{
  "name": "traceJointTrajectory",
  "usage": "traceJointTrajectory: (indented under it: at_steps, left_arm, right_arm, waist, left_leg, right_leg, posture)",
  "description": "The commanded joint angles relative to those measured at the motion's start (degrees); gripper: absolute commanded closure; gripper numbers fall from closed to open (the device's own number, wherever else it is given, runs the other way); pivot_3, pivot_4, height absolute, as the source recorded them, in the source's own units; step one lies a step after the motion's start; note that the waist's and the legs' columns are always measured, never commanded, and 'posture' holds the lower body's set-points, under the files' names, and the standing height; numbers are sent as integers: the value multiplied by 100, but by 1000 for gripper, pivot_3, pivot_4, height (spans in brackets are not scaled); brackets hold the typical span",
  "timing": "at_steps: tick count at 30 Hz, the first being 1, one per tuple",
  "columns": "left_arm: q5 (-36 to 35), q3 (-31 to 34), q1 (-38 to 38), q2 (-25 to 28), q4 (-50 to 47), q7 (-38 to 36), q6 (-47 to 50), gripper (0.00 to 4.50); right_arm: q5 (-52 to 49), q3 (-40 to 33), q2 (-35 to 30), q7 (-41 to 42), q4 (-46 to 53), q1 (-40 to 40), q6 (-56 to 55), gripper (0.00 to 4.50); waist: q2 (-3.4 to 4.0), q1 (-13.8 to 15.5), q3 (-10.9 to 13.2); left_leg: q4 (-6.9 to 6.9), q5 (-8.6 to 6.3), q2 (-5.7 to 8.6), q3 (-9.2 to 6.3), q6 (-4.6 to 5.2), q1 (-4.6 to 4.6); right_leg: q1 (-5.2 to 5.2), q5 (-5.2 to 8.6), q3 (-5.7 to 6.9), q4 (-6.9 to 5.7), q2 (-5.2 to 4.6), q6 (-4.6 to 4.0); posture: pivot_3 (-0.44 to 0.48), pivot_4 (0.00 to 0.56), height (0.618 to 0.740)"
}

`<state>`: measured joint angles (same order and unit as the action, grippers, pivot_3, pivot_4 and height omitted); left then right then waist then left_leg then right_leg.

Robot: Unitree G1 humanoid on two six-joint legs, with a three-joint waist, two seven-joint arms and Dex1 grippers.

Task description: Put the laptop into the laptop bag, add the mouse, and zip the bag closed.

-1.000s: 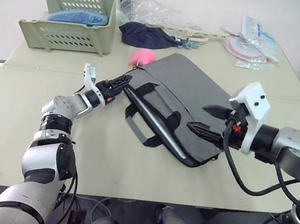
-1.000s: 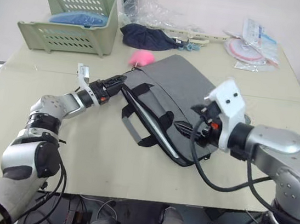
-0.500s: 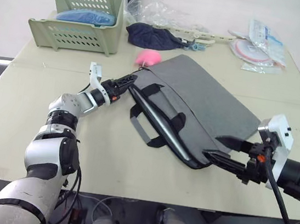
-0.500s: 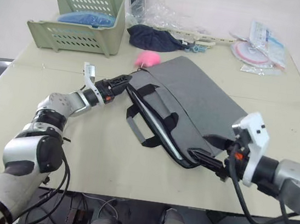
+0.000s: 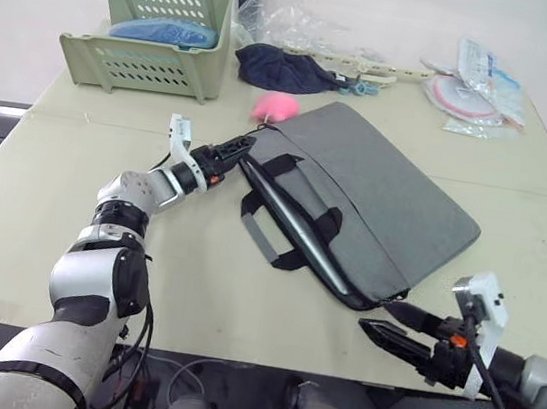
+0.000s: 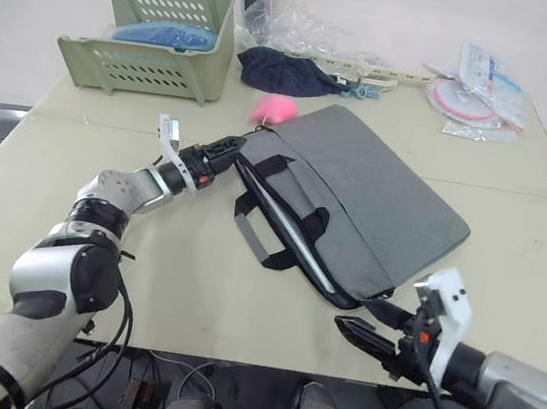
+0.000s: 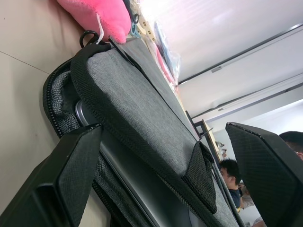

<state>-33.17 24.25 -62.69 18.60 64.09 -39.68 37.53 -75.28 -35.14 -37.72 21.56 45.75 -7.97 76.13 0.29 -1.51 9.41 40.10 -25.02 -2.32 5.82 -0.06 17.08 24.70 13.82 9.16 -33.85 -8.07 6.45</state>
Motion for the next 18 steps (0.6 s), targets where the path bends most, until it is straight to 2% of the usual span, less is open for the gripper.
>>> traceJointTrajectory:
  at_steps: [1,8,18]
  left_arm:
    - [31,71,-193,-20,59,-67,-136,0]
    - [-14,160,-248,-103,263,-21,-282,0]
    - [39,249,-392,-228,519,4,-493,0]
  right_arm:
    - [-323,41,63,-359,47,-314,-476,956]
    - [-491,107,-128,-508,-140,-950,-1038,956]
    - [-563,498,-349,-775,-182,-1059,-1580,956]
  waist:
    - [0,4,0]
    - [-2,11,1]
    - [-4,12,2]
  left_leg:
    - [0,0,0,-2,0,0]
    - [0,0,0,-2,1,0]
    - [-1,-1,0,-2,2,1]
  right_leg:
    - [-1,0,2,1,0,0]
    - [-5,0,2,6,0,0]
    - [-8,0,2,9,0,0]
  posture:
    - [0,150,740]
    - [0,150,740]
    - [0,150,740]
